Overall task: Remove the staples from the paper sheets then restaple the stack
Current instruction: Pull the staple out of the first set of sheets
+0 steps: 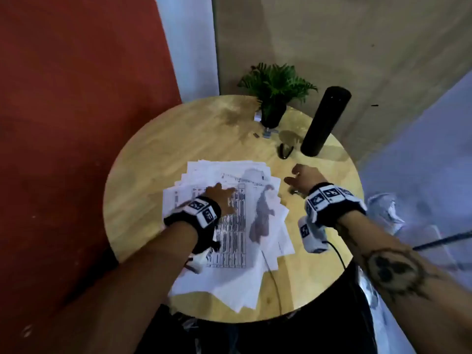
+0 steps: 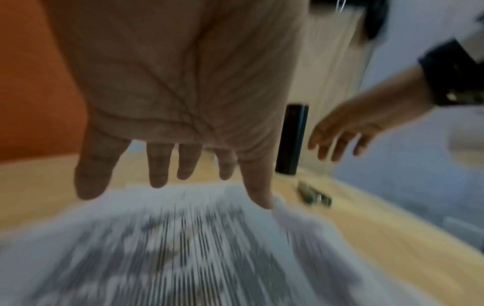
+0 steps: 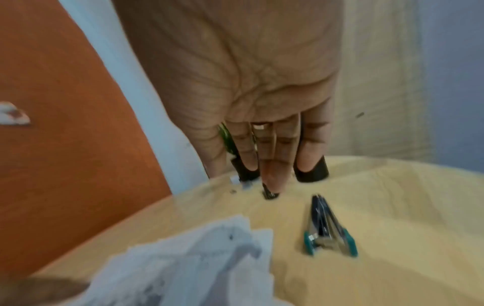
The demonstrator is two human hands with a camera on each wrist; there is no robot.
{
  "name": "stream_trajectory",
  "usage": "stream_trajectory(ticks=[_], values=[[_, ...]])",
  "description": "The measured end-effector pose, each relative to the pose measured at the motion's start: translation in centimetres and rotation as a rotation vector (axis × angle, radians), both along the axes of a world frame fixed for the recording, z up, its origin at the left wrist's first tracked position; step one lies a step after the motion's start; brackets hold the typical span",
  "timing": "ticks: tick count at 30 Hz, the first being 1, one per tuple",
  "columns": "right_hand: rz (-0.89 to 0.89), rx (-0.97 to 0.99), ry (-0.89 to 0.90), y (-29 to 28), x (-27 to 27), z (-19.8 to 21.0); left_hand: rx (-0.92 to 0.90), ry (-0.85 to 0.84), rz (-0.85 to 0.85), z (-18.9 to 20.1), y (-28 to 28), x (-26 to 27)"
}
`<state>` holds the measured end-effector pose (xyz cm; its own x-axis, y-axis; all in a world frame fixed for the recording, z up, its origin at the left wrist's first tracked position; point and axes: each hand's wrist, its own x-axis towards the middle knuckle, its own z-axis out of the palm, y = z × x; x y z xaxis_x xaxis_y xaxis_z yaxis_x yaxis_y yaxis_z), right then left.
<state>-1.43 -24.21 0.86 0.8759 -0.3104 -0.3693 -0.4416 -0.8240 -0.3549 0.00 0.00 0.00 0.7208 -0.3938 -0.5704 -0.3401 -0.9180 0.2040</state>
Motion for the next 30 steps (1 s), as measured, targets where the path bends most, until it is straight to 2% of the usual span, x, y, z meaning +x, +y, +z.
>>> stream_trajectory(ticks=[3,6,10,12,15,17,19,22,25,28,30], values=[[-0.018,-0.011,0.057,-0.6,2.7,-3.4,0.112,0.147,0.050,-4.5,-1.2,-1.1],[-0.048,-0.032,0.026,-1.0,6.0,-5.5,0.114,0.178,0.089,-6.0,-1.7,-2.6],[-0.032,-0.087,-0.120,-1.5,10.5,-7.7,0.168,0.133,0.088,-6.7,-1.5,-2.8],[-0.034,-0.101,-0.104,-1.8,12.1,-8.7,0.168,0.081,0.045,-6.6,-1.1,-2.7],[0.094,-0.206,-0.011,-2.4,13.6,-10.4,0.117,-0.007,0.035,-6.8,-0.3,-2.4],[0.094,-0.220,-0.084,-2.4,13.6,-10.3,0.020,-0.065,0.076,-6.7,0.0,-2.2],[0.022,-0.165,-0.132,-2.0,13.6,-9.6,-0.059,-0.119,0.195,-6.6,0.6,-1.2],[-0.035,0.022,-0.244,-0.9,13.1,-8.2,-0.086,-0.179,0.487,-6.6,2.3,1.2],[0.127,0.282,-0.223,1.9,10.4,-7.3,-0.073,-0.125,0.676,-6.9,4.0,3.3],[0.286,0.446,-0.055,4.8,6.5,-7.3,-0.041,-0.068,0.725,-7.1,4.6,4.6],[0.347,0.475,-0.004,6.1,4.8,-7.5,-0.039,-0.038,0.732,-7.1,4.7,5.3]])
